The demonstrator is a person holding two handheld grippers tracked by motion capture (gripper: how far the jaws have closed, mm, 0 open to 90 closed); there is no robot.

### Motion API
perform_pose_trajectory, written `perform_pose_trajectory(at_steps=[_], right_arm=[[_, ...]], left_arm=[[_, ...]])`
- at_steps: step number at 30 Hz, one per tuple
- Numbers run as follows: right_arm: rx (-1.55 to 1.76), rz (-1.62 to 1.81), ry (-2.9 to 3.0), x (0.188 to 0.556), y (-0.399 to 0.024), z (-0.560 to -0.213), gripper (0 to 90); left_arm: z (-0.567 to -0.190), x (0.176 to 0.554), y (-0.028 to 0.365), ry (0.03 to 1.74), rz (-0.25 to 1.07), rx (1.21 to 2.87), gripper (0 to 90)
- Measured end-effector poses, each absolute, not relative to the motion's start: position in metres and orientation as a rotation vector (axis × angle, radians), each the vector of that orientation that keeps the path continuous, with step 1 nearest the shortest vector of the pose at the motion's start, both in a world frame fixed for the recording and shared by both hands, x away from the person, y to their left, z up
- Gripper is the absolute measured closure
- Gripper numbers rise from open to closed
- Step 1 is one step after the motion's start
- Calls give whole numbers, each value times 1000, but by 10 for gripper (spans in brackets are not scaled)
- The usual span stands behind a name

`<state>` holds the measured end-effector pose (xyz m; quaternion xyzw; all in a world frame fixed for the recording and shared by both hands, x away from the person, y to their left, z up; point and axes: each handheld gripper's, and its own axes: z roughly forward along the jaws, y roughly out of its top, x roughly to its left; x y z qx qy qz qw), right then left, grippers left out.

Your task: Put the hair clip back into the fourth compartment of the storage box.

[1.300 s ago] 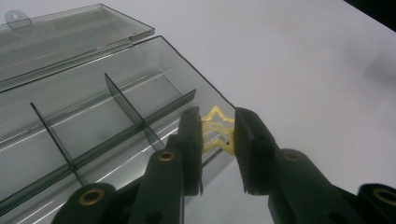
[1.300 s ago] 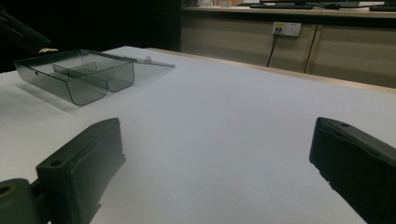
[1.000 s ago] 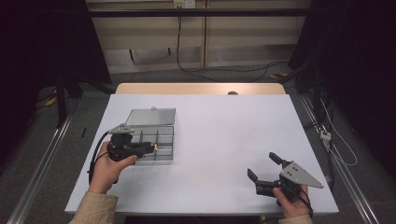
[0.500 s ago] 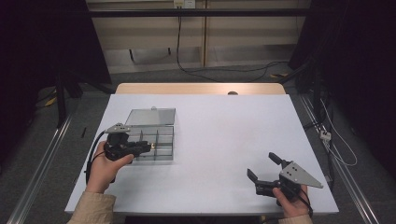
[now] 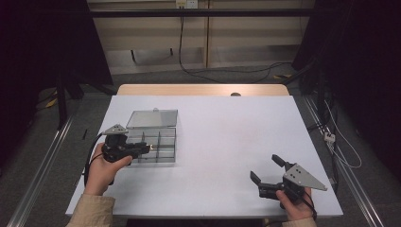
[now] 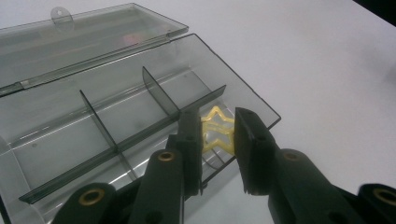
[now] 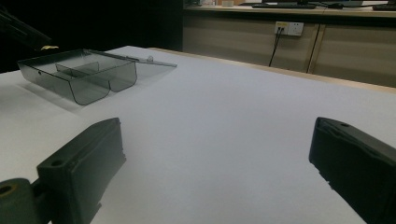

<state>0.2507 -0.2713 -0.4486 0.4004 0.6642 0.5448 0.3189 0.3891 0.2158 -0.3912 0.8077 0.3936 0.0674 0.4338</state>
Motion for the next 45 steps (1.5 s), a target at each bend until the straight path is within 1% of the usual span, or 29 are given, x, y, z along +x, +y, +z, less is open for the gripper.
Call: perform_pose_trajectory(at_steps=[45], right_arm=[[1055,1436,1747,251,-272,-448,30]], left_arm=[[-397,394,238,1040,208,1986,728]])
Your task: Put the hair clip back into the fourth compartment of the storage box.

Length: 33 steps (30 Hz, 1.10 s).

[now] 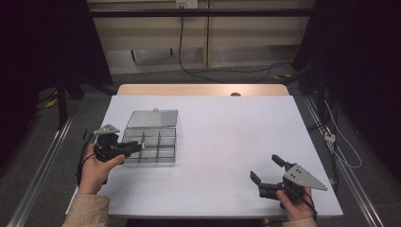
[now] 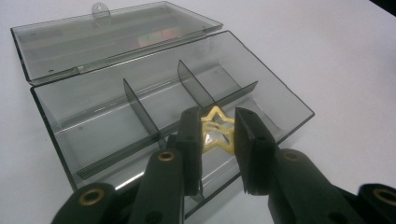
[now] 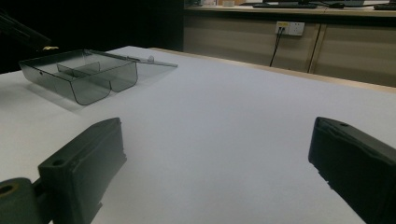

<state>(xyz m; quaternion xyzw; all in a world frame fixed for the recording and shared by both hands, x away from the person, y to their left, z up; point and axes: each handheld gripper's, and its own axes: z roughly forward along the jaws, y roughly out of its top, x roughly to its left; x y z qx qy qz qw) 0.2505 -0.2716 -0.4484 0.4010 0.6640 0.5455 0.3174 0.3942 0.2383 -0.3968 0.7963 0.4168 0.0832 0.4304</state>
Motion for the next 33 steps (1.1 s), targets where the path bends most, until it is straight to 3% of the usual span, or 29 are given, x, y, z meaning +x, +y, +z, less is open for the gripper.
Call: perform_pose_trajectory(at_steps=[33], right_arm=[[1052,1438,1747,251,-272,-448,30]], left_arm=[[-404,398,253,1094,245,1974,727]])
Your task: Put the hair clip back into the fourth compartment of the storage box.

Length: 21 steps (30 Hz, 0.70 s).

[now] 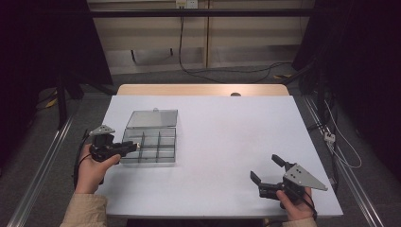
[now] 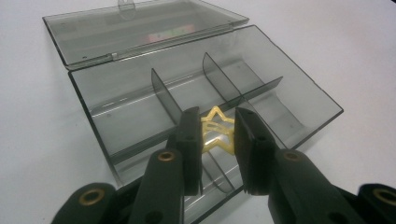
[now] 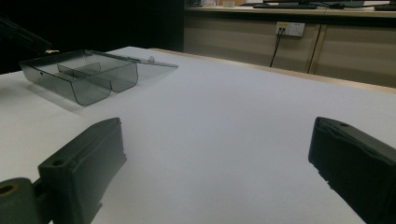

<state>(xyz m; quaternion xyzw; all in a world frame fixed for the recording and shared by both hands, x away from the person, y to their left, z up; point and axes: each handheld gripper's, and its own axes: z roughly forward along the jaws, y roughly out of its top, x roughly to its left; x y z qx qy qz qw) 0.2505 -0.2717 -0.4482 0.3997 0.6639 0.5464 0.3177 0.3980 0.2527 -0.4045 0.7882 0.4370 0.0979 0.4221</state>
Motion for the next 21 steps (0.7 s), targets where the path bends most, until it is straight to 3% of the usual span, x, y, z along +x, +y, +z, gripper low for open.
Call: perform_pose_trajectory(at_steps=[21], right_arm=[[1050,1440,1748,250,-271,-448,30]], left_arm=[[-415,401,259,1140,265,1998,727]])
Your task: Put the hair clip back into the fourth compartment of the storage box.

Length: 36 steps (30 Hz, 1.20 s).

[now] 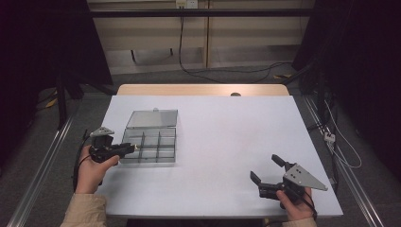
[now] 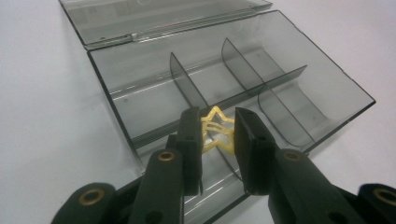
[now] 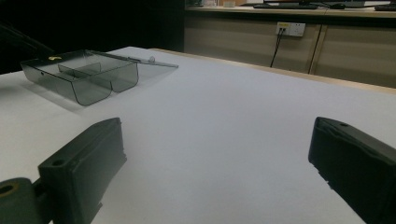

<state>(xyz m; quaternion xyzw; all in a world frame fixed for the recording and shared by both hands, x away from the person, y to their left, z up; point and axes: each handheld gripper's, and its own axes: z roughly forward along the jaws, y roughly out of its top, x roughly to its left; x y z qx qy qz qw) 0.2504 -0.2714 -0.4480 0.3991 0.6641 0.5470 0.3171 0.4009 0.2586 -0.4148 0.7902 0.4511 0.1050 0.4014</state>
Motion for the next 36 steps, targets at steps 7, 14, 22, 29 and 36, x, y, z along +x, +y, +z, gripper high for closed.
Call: perform_pose_trajectory(at_steps=[7,14,22,29,36], right_arm=[[1047,1441,1750,251,-271,-448,30],[1049,1441,1752,251,-272,-448,30],[1050,1437,1752,251,-272,-448,31],[1051,1441,1748,250,-272,-448,31],[1049,1439,1752,251,-272,-448,31]], left_arm=[[-416,401,258,1142,268,2008,727],[-419,401,257,1145,267,2015,726],[-423,402,258,1157,267,2017,726],[-425,403,258,1161,265,2025,726],[-426,403,257,1165,263,2030,725]])
